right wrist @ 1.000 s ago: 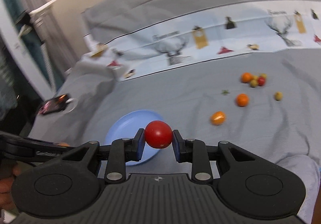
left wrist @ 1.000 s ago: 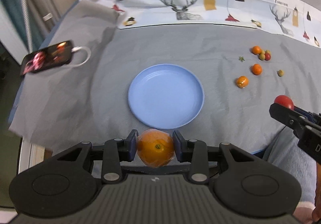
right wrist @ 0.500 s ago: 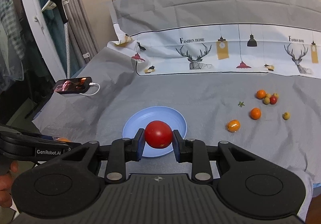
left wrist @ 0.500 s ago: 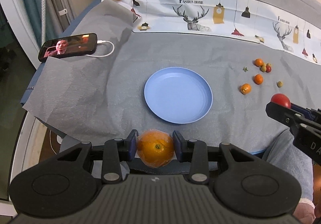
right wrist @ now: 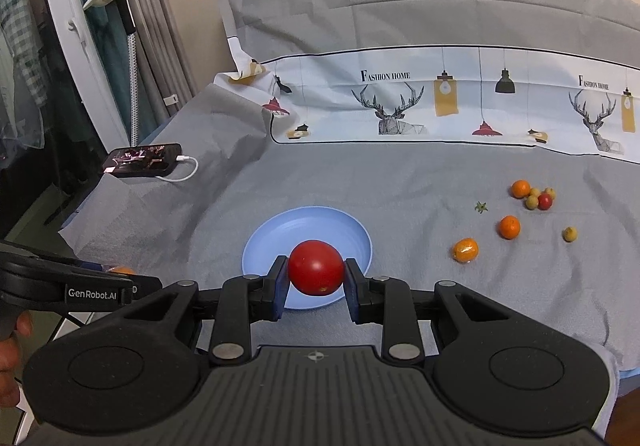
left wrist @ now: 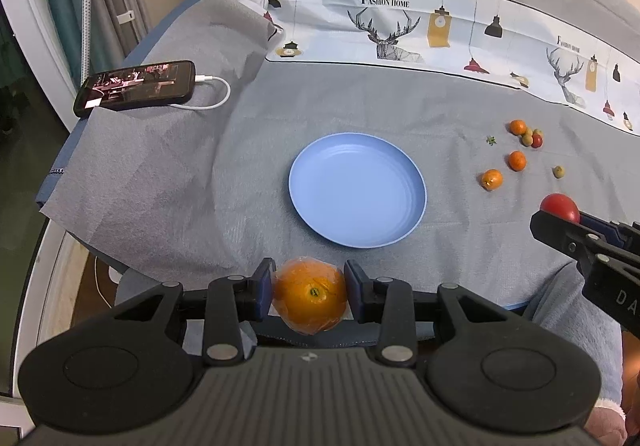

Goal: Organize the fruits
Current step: 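Carry the orange and red tomato over the blue plate with both tools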

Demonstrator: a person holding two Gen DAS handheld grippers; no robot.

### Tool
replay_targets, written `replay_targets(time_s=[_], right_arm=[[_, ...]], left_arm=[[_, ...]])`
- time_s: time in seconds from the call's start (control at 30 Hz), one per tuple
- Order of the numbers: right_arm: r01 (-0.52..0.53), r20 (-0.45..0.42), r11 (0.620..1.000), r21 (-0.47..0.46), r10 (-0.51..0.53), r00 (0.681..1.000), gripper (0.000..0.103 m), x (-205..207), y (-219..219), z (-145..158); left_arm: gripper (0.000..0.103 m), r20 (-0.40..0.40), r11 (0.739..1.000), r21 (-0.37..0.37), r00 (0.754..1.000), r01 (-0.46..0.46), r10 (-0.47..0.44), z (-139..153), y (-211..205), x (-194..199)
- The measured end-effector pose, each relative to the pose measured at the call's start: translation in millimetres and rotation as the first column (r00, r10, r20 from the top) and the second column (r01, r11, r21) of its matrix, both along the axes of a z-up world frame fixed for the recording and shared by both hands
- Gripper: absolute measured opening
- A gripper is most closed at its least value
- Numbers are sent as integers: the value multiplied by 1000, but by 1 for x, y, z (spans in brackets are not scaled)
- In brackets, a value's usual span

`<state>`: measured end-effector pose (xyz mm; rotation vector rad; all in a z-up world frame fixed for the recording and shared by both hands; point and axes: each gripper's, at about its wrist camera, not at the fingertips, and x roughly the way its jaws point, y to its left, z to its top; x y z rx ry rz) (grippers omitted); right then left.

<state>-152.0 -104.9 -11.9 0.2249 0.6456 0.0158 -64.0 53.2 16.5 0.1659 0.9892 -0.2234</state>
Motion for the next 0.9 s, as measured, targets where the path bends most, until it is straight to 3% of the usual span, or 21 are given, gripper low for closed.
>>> replay_targets(time_s=[0.53,0.9], right_arm=[[18,-64,1000,-2,-18,998,30,42,-8,-17],[1,-141,1000,14,1,990,30,94,-11,-47]], left_arm=[[41,-19,1000,7,1000,-11,12,-9,-5,50],[41,-65,999,54,998,-7,10,-37,-28,102]])
